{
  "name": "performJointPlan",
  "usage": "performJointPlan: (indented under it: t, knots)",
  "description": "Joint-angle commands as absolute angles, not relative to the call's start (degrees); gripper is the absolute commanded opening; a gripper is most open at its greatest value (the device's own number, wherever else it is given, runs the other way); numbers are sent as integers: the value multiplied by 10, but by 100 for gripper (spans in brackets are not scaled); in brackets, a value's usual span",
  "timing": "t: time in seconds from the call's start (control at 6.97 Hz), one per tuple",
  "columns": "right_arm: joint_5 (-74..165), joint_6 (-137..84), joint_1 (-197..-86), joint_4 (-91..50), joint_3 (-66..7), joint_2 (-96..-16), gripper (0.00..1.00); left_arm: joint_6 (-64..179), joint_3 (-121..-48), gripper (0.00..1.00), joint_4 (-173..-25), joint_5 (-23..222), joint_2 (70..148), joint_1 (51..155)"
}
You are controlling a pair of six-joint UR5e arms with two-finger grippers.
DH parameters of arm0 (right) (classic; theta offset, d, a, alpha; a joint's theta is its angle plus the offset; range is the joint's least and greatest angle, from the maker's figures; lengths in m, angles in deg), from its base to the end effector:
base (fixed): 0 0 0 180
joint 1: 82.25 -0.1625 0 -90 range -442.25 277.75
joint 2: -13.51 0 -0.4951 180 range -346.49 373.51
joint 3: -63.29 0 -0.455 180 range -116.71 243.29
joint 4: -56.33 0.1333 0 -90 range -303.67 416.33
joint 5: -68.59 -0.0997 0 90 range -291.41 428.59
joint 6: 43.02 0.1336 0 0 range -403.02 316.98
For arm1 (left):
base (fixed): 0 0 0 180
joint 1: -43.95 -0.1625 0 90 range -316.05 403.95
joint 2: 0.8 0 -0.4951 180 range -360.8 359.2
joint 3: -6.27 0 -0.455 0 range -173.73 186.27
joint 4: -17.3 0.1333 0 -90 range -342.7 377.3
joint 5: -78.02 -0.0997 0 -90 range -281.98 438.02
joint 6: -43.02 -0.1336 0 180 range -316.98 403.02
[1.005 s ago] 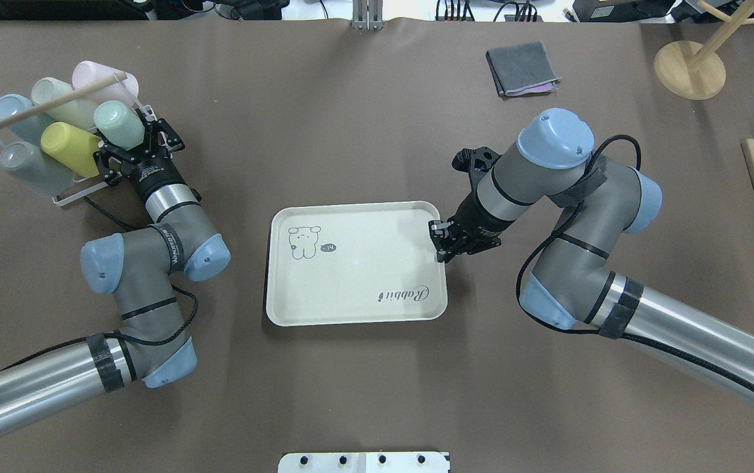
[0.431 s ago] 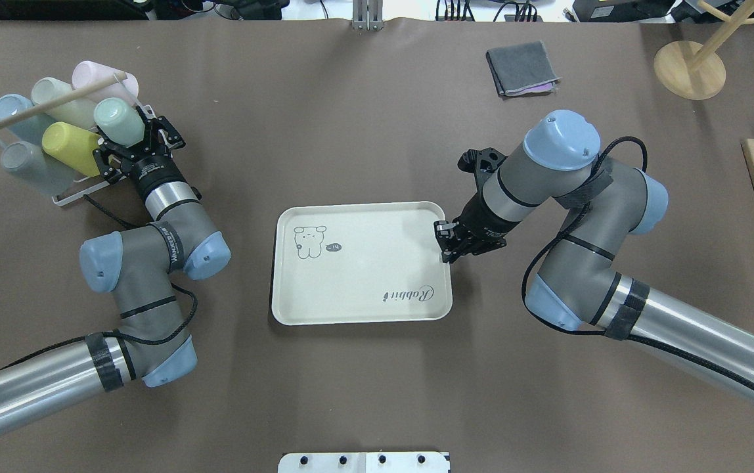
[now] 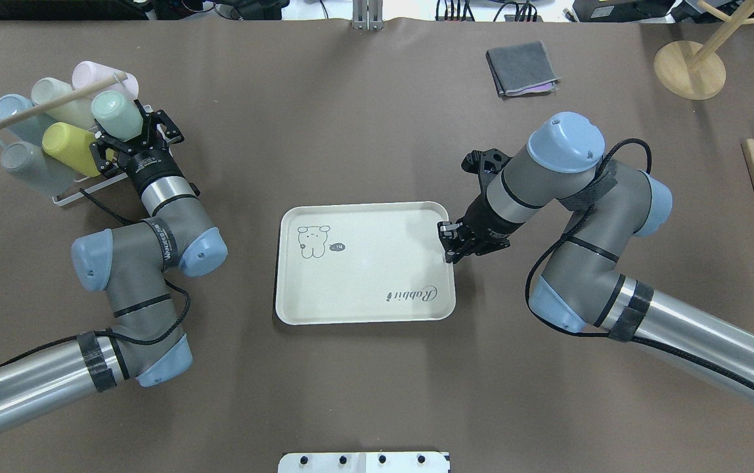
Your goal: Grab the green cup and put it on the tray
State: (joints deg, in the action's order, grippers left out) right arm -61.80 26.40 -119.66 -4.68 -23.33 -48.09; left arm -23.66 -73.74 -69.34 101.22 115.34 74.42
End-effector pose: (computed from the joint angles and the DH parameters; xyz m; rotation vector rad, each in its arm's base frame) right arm -0.5981 -0.5163 0.3847 -0.1315 -1.0991 -0.0689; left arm 0.5287 -0.6082 0.5097 0.1464 -1.3768 1.7769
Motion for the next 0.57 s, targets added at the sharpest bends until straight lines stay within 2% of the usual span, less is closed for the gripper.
performJointPlan:
  t: [0.0,0.14,0.29,0.43]
  knots:
    - [-617,265,-1193,-48,-233,-479,0,-328,-741,56,-792,1013,1139,747]
    - [-617,265,-1193,-48,-233,-479,45,-348,-748,56,-820,1012,1126,747]
    - [-616,272,-1193,-48,-234,-480,82,-348,-753,56,-822,1012,1116,747]
    - [-616,273,-1197,-52,-238,-484,87,-348,-755,56,-822,1008,1114,747]
